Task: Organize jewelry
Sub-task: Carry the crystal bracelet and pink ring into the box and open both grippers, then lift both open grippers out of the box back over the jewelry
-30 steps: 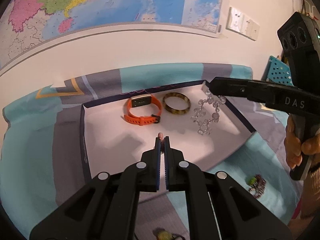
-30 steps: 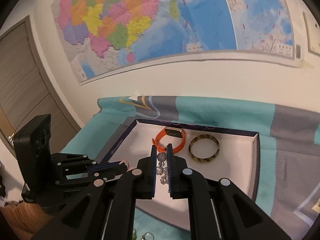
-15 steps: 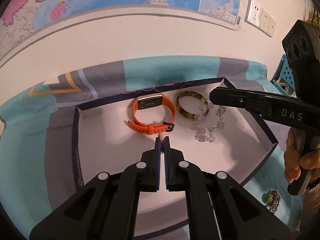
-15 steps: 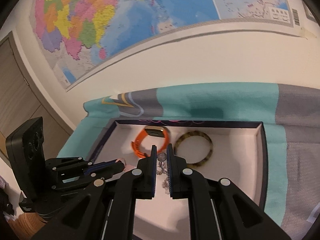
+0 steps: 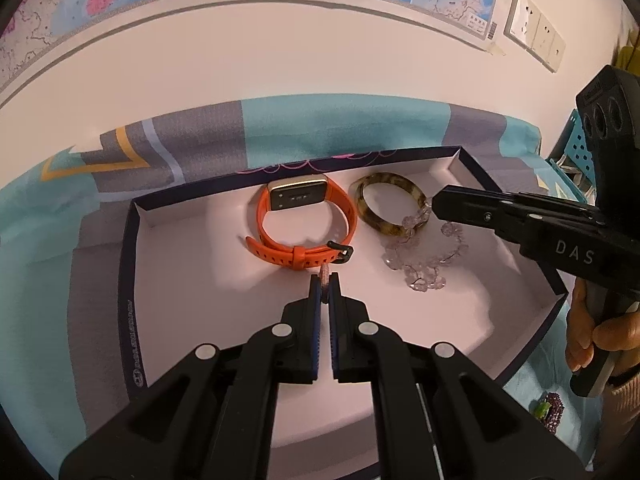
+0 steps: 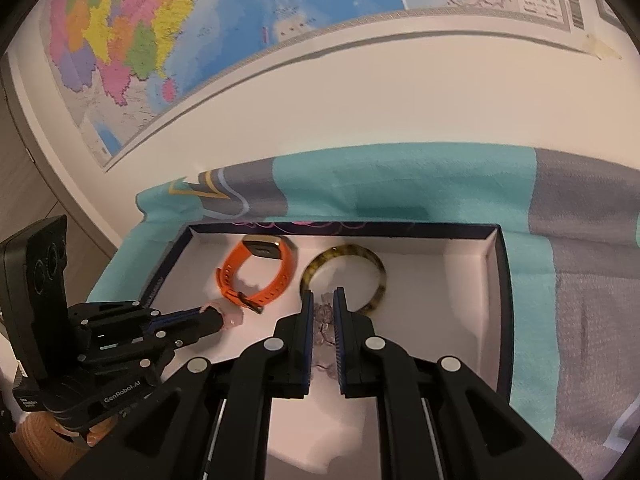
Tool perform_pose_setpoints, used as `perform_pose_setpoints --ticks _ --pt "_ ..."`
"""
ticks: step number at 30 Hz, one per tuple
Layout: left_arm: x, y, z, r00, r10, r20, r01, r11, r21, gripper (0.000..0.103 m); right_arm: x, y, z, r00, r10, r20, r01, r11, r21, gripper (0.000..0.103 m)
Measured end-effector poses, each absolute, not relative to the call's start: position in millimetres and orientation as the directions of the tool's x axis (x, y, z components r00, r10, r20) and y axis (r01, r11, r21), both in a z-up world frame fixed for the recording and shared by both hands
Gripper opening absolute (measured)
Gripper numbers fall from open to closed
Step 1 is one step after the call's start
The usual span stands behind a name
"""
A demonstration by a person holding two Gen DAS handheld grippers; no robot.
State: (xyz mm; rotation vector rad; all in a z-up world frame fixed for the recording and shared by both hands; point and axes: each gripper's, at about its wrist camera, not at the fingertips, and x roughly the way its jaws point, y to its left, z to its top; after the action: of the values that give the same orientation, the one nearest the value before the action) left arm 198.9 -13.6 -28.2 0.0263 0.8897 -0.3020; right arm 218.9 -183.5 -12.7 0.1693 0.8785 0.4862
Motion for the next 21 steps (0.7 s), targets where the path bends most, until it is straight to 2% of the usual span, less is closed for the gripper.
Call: perform_pose_setpoints --ticks 2,6,9,11,17,20,21 --pt "202 -13 -32 0.580 -0.244 -0.777 0.261 0.959 -0.106 0.010 220 -185 -15 0.534 0.469 -0.704 -0.329 0.882 0.338 0.009" --pt "203 -13 -36 0.575 -0.227 -0.786 0.251 0.963 -0.095 0.012 220 -186 -17 0.532 0.458 -0.712 -0.322 0.887 0.330 0.012" --pt "200 -10 -33 0.589 -0.216 -0.779 0.241 0.967 -0.086 0.021 218 -187 -17 0.536 0.446 -0.716 -0.318 0.893 0.318 0.012" --pt "198 -8 -30 0.602 -0.206 -0.772 0.231 0.970 -0.079 0.031 217 -187 -19 0.529 0.444 -0.723 -0.318 0.894 0.317 0.012" --pt "184 2 -19 0.633 -0.183 -0.753 0.208 0.976 -0.062 0.045 210 -192 -23 0.519 0.435 -0.736 -0.310 0.898 0.312 0.012" --pt "173 7 -12 0.652 -0.179 -0.736 0.201 0.978 -0.060 0.050 201 -196 -18 0.533 0.427 -0.730 -0.310 0.902 0.300 0.019" --pt "167 8 -9 0.662 -0.178 -0.728 0.200 0.978 -0.058 0.051 197 -198 -15 0.536 0.432 -0.725 -0.316 0.899 0.302 0.026"
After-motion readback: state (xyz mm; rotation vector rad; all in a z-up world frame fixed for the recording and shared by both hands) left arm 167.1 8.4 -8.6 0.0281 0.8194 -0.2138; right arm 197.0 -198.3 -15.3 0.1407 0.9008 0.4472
